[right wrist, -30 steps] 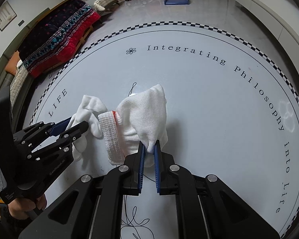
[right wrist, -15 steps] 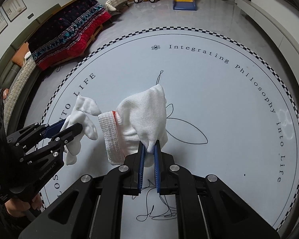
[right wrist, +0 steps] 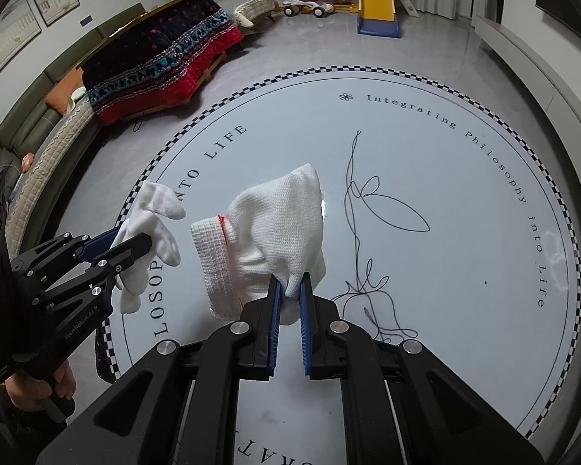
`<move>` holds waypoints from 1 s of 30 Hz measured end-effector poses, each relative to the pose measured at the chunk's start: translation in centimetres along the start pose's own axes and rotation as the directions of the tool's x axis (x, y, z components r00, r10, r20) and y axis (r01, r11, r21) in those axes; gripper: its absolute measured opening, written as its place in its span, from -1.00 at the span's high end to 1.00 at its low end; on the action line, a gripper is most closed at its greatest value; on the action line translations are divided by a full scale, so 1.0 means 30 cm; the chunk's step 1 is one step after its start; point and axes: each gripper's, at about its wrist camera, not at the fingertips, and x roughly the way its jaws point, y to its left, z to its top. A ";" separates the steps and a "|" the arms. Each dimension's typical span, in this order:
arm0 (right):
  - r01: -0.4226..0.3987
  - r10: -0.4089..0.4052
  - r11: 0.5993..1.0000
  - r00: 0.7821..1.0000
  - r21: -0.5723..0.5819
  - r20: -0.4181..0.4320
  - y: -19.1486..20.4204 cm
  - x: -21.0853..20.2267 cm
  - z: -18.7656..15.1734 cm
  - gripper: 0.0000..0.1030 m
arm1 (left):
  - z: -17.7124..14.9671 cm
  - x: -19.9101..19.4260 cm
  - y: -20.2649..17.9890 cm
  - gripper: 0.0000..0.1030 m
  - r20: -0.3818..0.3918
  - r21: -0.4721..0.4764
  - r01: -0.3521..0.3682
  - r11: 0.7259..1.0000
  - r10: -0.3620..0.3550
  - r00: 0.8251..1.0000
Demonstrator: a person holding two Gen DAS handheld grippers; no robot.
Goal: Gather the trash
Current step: 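Lift both gloves and carry them over the black trash bag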
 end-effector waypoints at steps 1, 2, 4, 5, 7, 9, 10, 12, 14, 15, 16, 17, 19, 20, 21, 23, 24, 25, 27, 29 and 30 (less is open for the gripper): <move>-0.004 0.004 1.000 1.000 -0.008 0.000 0.020 -0.006 -0.011 0.80 | -0.011 -0.012 0.006 0.57 0.003 -0.004 -0.005 1.000 0.005 1.000; -0.009 0.009 1.000 1.000 -0.015 0.000 0.037 -0.011 -0.020 0.80 | -0.023 -0.029 0.014 0.57 0.007 -0.009 -0.008 1.000 0.008 1.000; -0.022 0.022 0.999 1.000 -0.031 0.000 0.075 -0.022 -0.042 0.80 | -0.059 -0.066 0.026 0.57 0.015 -0.023 -0.012 1.000 0.013 1.000; -0.027 0.027 0.999 1.000 -0.040 -0.002 0.095 -0.024 -0.051 0.80 | -0.070 -0.080 0.035 0.57 0.018 -0.030 -0.016 0.999 0.017 1.000; -0.038 0.038 0.997 0.999 -0.060 -0.006 0.139 -0.026 -0.072 0.80 | -0.098 -0.111 0.053 0.57 0.028 -0.042 -0.026 0.999 0.028 0.999; -0.051 0.051 0.996 0.999 -0.078 -0.008 0.184 -0.028 -0.087 0.80 | -0.128 -0.140 0.074 0.57 0.033 -0.056 -0.036 0.998 0.038 0.999; -0.059 0.058 0.994 0.998 -0.088 -0.009 0.209 -0.028 -0.096 0.80 | -0.145 -0.154 0.084 0.57 0.034 -0.065 -0.044 0.997 0.046 0.998; -0.072 0.071 0.992 0.997 -0.107 -0.010 0.254 -0.030 -0.110 0.80 | -0.176 -0.178 0.103 0.57 0.036 -0.081 -0.057 0.995 0.060 0.998; -0.085 0.084 0.988 0.996 -0.132 -0.014 0.305 -0.028 -0.133 0.80 | -0.215 -0.206 0.137 0.57 0.040 -0.105 -0.074 0.992 0.079 0.996; -0.090 0.088 0.985 0.996 -0.144 -0.017 0.327 -0.027 -0.141 0.80 | -0.229 -0.215 0.152 0.57 0.041 -0.116 -0.081 0.990 0.086 0.995; -0.097 0.095 0.982 0.995 -0.160 -0.022 0.359 -0.021 -0.151 0.80 | -0.250 -0.228 0.172 0.57 0.043 -0.130 -0.087 0.988 0.093 0.995; -0.104 0.101 0.979 0.995 -0.173 -0.026 0.388 -0.015 -0.161 0.80 | -0.269 -0.240 0.191 0.57 0.043 -0.142 -0.093 0.985 0.101 0.994; -0.117 0.113 0.974 0.993 -0.196 -0.036 0.437 -0.006 -0.177 0.80 | -0.310 -0.257 0.231 0.57 0.042 -0.170 -0.108 0.980 0.117 0.992; -0.124 0.118 0.970 0.992 -0.208 -0.042 0.461 0.001 -0.185 0.80 | -0.330 -0.264 0.250 0.57 0.040 -0.183 -0.117 0.976 0.126 0.991; -0.131 0.123 0.967 0.991 -0.220 -0.049 0.485 0.008 -0.194 0.80 | -0.353 -0.273 0.270 0.57 0.038 -0.197 -0.126 0.972 0.136 0.990; -0.146 0.133 0.958 0.989 -0.248 -0.066 0.543 0.026 -0.215 0.80 | -0.401 -0.290 0.298 0.57 0.031 -0.220 -0.141 0.965 0.151 0.988; -0.154 0.140 0.953 0.987 -0.261 -0.074 0.570 0.034 -0.224 0.80 | -0.424 -0.299 0.319 0.57 0.027 -0.236 -0.153 0.960 0.164 0.986; -0.166 0.149 0.947 0.985 -0.275 -0.082 0.602 0.042 -0.233 0.80 | -0.445 -0.310 0.334 0.57 0.026 -0.250 -0.163 0.954 0.175 0.984; -0.182 0.160 0.937 0.982 -0.299 -0.097 0.655 0.054 -0.247 0.80 | -0.486 -0.330 0.376 0.57 0.022 -0.281 -0.179 0.943 0.193 0.981; -0.198 0.169 0.926 0.979 -0.322 -0.114 0.710 0.071 -0.259 0.80 | -0.521 -0.347 0.411 0.57 0.017 -0.308 -0.196 0.931 0.211 0.977; -0.205 0.173 0.921 0.977 -0.332 -0.121 0.737 0.077 -0.265 0.80 | -0.544 -0.356 0.432 0.57 0.011 -0.320 -0.207 0.924 0.222 0.975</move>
